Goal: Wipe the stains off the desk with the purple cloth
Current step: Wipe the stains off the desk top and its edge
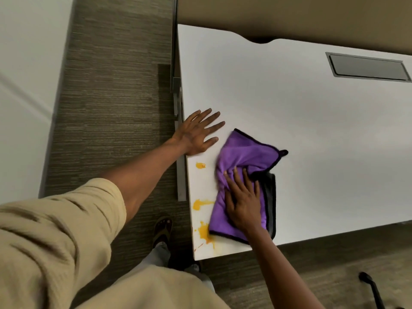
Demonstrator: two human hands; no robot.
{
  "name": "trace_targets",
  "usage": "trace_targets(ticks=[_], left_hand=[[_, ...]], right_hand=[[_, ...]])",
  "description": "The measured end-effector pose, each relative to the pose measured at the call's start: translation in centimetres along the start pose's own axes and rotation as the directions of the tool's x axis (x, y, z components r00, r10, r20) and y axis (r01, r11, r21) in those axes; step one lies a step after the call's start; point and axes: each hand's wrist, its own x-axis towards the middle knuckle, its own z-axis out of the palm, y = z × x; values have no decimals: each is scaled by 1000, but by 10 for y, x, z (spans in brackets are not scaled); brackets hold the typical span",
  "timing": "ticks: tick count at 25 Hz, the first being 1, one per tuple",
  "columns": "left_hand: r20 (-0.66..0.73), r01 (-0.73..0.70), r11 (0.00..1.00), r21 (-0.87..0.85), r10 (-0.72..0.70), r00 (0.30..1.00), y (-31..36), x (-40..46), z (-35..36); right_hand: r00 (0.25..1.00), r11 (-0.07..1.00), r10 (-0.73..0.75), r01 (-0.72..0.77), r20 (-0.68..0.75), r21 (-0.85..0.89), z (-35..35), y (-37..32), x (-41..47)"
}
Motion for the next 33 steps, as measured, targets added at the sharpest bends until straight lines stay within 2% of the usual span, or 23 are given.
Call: trace_targets(ticks=[2, 4, 9, 11, 14, 15, 19, 21, 26, 30, 31, 33], left_hand=[[5, 9, 1000, 16, -9, 1000, -2, 0, 1], [11, 1, 1000, 13, -2, 1000, -1, 1, 2], [10, -21, 1000, 10, 21, 1000, -3, 1, -3], [15, -28, 1000, 13, 27, 1000, -3, 0, -3], [11, -7, 1000, -9, 7, 1000, -2, 0, -2], [5, -1, 1000, -7, 1, 1000, -1, 0, -1], [-36, 7, 997, -73, -10, 999, -2, 1, -2], [-57, 4, 994, -109, -11, 998, -4, 1, -2], [-54, 1, 988, -152, -10, 998, -5, 0, -3], [-33, -5, 987, -159, 0, 999, -8, 0, -4], [-38, -8, 988, -157, 2, 999, -8, 0, -2], [-54, 0, 987, -162, -9, 999, -8, 0, 1]], right_hand=[[998, 998, -59, 59, 21, -3, 2, -3, -17], [997, 998, -57, 56, 42, 14, -1, -3, -5], [998, 998, 47, -49, 47, 43, -13, -16, 66], [1000, 998, -11, 9, 21, 64, -8, -14, 56], [979, 978, -202, 203, -10, 46, -3, 5, 17], [974, 974, -225, 225, -4, 29, -3, 10, 12], [996, 996, -88, 88, 10, 16, 0, -14, 31], [996, 996, -89, 89, 5, 11, 5, -34, 40], [966, 969, -245, 246, 87, -7, 5, -38, 50], [890, 899, -438, 437, 124, 37, -3, -5, 35], [893, 901, -433, 431, 124, 43, -5, 0, 36], [942, 945, -326, 325, 84, 20, -5, -7, 44]])
